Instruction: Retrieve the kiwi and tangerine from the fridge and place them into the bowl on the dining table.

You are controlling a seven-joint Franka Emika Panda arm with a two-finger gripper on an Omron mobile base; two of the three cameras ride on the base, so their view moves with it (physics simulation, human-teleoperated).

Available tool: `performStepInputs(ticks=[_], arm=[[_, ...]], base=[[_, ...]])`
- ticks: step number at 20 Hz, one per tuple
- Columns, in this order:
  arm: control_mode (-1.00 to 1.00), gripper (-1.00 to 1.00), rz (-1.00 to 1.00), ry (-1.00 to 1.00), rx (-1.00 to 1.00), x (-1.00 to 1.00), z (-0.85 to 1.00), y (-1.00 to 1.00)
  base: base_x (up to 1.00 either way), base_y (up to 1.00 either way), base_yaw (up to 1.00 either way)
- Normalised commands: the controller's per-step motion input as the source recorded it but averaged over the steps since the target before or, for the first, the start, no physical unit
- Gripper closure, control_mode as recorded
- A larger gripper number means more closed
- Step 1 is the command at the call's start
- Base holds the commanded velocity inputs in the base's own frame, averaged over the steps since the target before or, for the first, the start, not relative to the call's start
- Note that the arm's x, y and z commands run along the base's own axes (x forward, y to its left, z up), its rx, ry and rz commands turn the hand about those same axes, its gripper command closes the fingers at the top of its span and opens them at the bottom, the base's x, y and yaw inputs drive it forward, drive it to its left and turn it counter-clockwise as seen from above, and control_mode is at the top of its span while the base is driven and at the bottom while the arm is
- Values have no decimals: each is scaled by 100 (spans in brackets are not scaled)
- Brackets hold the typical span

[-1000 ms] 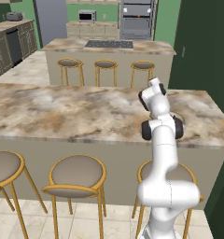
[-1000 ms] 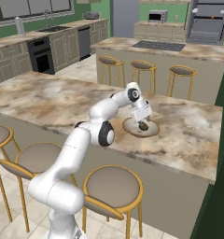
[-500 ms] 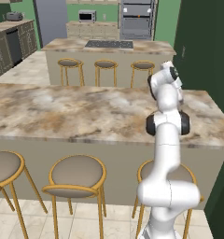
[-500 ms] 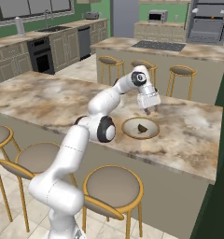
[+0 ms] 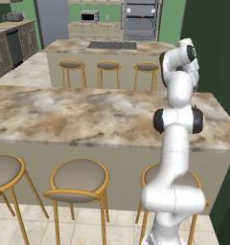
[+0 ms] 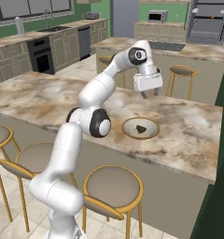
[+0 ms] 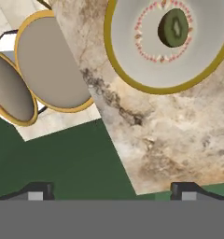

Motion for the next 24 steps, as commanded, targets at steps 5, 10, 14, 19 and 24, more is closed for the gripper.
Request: performStepInputs(ticks=[5, 10, 14, 19, 24], arm=[[-100, -100, -4, -97, -8, -94, -18, 85], [-100, -100, -9, -95, -1, -67, -25, 75], [-100, -100, -1, -77, 0, -71, -21, 45], [-100, -100, -11, -72, -16, -36, -88, 68], [-100, -100, -10, -10, -1, 0, 49, 4]], base=[[0, 0, 0], [0, 0, 0], [0, 0, 0], [0, 0, 0], [0, 0, 0]])
